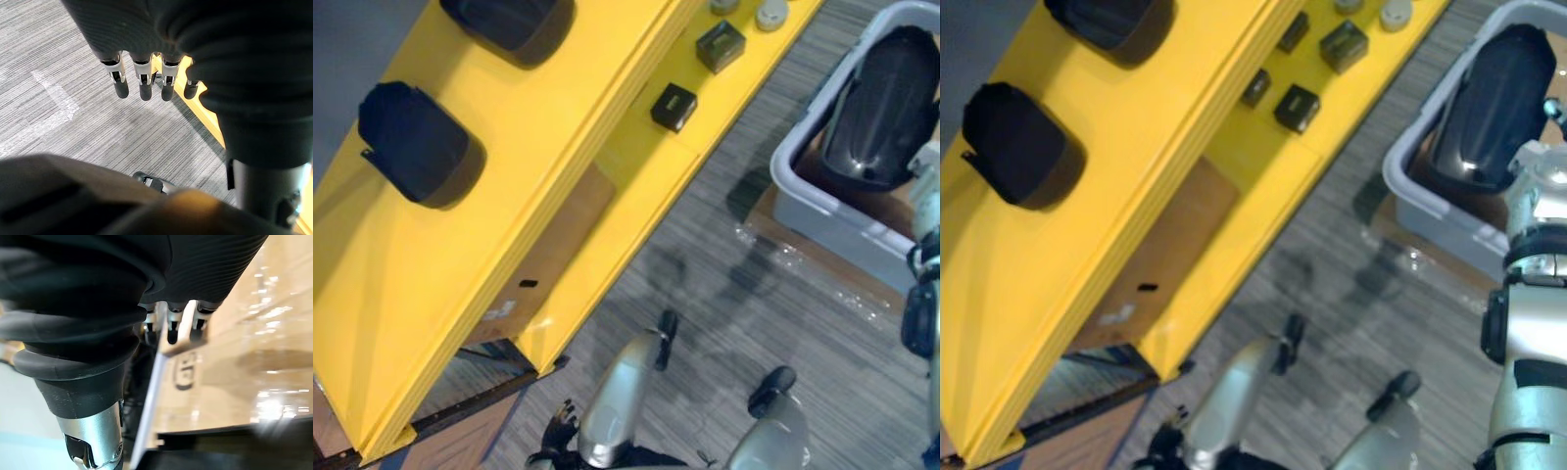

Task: Walk over and take plastic housings, then place them on the shelf

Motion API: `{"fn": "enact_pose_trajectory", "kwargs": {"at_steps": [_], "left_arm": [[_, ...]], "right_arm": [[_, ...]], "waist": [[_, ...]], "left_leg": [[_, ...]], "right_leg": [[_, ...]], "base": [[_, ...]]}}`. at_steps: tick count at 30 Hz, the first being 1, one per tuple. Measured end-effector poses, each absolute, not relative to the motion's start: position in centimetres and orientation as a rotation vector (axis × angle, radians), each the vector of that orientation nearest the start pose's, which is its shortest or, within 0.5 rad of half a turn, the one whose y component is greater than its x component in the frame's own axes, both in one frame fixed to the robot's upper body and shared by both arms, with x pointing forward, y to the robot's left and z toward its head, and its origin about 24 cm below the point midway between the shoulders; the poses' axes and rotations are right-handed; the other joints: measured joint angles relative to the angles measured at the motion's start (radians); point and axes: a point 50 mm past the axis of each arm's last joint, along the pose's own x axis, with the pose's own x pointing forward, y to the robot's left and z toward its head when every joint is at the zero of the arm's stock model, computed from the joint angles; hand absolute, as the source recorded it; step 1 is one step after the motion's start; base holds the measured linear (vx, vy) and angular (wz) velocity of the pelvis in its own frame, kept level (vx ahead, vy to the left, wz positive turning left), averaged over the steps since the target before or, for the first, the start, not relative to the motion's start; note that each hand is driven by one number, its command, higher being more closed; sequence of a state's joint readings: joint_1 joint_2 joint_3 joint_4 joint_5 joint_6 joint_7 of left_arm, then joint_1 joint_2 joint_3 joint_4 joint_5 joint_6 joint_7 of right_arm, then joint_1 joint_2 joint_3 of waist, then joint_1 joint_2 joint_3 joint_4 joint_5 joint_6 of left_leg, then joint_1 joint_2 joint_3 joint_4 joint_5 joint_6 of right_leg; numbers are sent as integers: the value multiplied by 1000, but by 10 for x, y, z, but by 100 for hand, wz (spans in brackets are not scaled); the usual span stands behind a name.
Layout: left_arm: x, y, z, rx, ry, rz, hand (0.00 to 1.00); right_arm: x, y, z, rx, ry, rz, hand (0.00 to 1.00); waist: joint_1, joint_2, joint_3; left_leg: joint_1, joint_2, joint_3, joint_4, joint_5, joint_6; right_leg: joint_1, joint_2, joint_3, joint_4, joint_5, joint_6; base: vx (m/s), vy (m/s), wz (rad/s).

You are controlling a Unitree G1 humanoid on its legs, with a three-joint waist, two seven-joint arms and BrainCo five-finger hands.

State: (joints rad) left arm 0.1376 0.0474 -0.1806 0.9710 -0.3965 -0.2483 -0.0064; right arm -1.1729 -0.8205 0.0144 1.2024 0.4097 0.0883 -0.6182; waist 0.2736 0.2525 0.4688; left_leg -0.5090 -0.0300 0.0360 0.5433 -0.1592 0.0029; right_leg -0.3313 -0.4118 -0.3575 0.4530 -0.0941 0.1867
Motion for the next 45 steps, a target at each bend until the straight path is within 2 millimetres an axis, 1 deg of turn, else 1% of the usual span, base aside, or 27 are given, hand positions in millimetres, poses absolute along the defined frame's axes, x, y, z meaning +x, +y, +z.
{"fn": "enact_pose_trajectory", "kwargs": {"at_steps": [2, 3, 5, 8, 9, 13, 15, 17, 21, 22, 24, 27, 29, 32, 35, 36, 37, 39, 40, 42, 43, 44, 45], "left_arm": [[107, 149, -152, -262, 876, 136, 0], [106, 148, -152, -265, 878, 138, 0], [108, 145, -152, -264, 877, 120, 0], [108, 144, -152, -281, 876, 123, 0], [108, 144, -152, -286, 877, 123, 0], [110, 143, -152, -289, 873, 123, 0], [110, 144, -152, -287, 874, 125, 0], [111, 143, -151, -284, 872, 121, 0], [113, 145, -151, -281, 867, 121, 0], [113, 144, -150, -280, 863, 119, 0], [115, 144, -149, -282, 852, 117, 0], [118, 144, -147, -280, 835, 112, 0], [123, 144, -143, -254, 798, 90, 0], [133, 146, -136, -242, 738, 94, 0], [149, 149, -122, -185, 659, 73, 0], [149, 150, -120, -161, 662, 75, 0], [149, 151, -118, -156, 666, 79, 0], [151, 159, -110, -121, 674, 74, 0], [151, 163, -108, -109, 673, 71, 0], [157, 175, -97, -50, 662, 42, 0], [157, 178, -95, -22, 658, 30, 0], [159, 183, -91, 10, 650, 19, 0], [160, 187, -88, 26, 644, 6, 0]], "right_arm": [[345, -385, 243, -46, -36, -1118, 0], [345, -386, 242, -47, -25, -1118, 0], [341, -393, 240, -80, 21, -1106, 0], [338, -397, 241, -120, 50, -1076, 0], [336, -401, 241, -167, 80, -1059, 100], [329, -410, 239, -314, 181, -1029, 100], [325, -416, 240, -427, 229, -1010, 100], [321, -419, 244, -501, 243, -1006, 100], [318, -423, 248, -732, 319, -1000, 100], [318, -423, 248, -759, 330, -999, 100], [320, -421, 251, -853, 368, -974, 100], [322, -418, 250, -953, 423, -943, 100], [326, -414, 248, -1028, 446, -928, 100], [331, -408, 249, -1072, 439, -912, 100], [336, -402, 255, -1121, 401, -913, 100], [336, -401, 257, -1142, 382, -937, 100], [336, -401, 258, -1151, 370, -948, 100], [343, -391, 263, -1175, 267, -972, 100], [346, -386, 264, -1180, 231, -977, 100], [356, -366, 276, -1166, 68, -987, 100], [358, -360, 279, -1157, 21, -988, 100], [364, -347, 284, -1141, -64, -985, 100], [365, -340, 284, -1129, -112, -999, 100]], "waist": [[3, 13, -10], [3, 15, -11], [16, 23, -16], [24, 24, -17], [28, 24, -17], [44, 25, -18], [45, 25, -18], [45, 27, -20], [57, 27, -20], [60, 27, -20], [69, 27, -20], [71, 27, -20], [73, 27, -20], [73, 26, -19], [72, 22, -16], [65, 20, -15], [62, 16, -12], [42, -14, 10], [39, -24, 17], [26, -60, 42], [20, -68, 47], [13, -84, 57], [11, -93, 64]], "left_leg": [[-6, 2, 0, -2, 0, 0], [-8, 3, 0, -2, 0, 0], [-20, 6, 0, -2, 0, 0], [-20, 8, -3, -2, 0, 0], [-20, 8, -3, -4, 0, -1], [-20, 10, -5, -8, -3, -3], [-25, 12, -8, -9, -3, -3], [-35, 14, -12, -7, -2, -3], [-33, 21, -12, -10, 0, -4], [-32, 22, -13, -10, 0, -5], [-26, 28, -14, -14, 1, -6], [-7, 30, -13, -26, 3, -10], [1, 35, -10, -37, 6, -15], [4, 44, -10, -45, 11, -22], [16, 55, -3, -49, 12, -24], [23, 55, -2, -50, 12, -24], [28, 55, -1, -52, 12, -24], [46, 59, 0, -61, 13, -25], [53, 61, 1, -62, 13, -25], [73, 68, 3, -64, 13, -25], [75, 70, 3, -64, 13, -25], [84, 72, 3, -66, 13, -26], [93, 74, 3, -67, 13, -26]], "right_leg": [[-2, 4, -1, -7, 0, 0], [-4, 5, -2, -9, 0, 0], [-18, 8, -2, -10, 1, 0], [-16, 12, -2, -14, 0, -1], [-17, 12, -2, -14, -1, -2], [-16, 14, -8, -20, -4, -9], [-14, 15, -17, -27, -4, -9], [-15, 15, -22, -31, -3, -8], [-15, 26, -23, -36, 1, -1], [-15, 28, -23, -36, 1, -2], [-11, 30, -23, -39, 0, -4], [3, 32, -24, -45, -2, -7], [2, 37, -24, -47, -8, -18], [2, 45, -23, -51, -5, -21], [6, 52, -20, -50, -3, -20], [16, 52, -21, -52, -3, -20], [20, 52, -21, -54, -3, -20], [36, 58, -23, -55, -3, -20], [41, 60, -22, -57, -3, -20], [60, 67, -22, -63, -4, -22], [64, 69, -24, -63, -5, -23], [72, 72, -24, -66, -5, -24], [78, 75, -24, -68, -5, -25]], "base": [[0, 0, 0], [0, 0, 0], [33, -15, -2], [12, -7, -1], [0, 0, 0], [0, 0, 0], [-11, -8, 2], [17, -7, 1], [47, -36, -1], [49, -60, -4], [31, -28, -6], [6, -8, -1], [-21, -32, -4], [-12, -48, -6], [4, -25, -7], [15, -21, -5], [23, -10, -4], [22, -16, -5], [18, -23, -4], [2, -16, -5], [0, 0, 0], [0, 0, 0], [0, 0, 0]]}}
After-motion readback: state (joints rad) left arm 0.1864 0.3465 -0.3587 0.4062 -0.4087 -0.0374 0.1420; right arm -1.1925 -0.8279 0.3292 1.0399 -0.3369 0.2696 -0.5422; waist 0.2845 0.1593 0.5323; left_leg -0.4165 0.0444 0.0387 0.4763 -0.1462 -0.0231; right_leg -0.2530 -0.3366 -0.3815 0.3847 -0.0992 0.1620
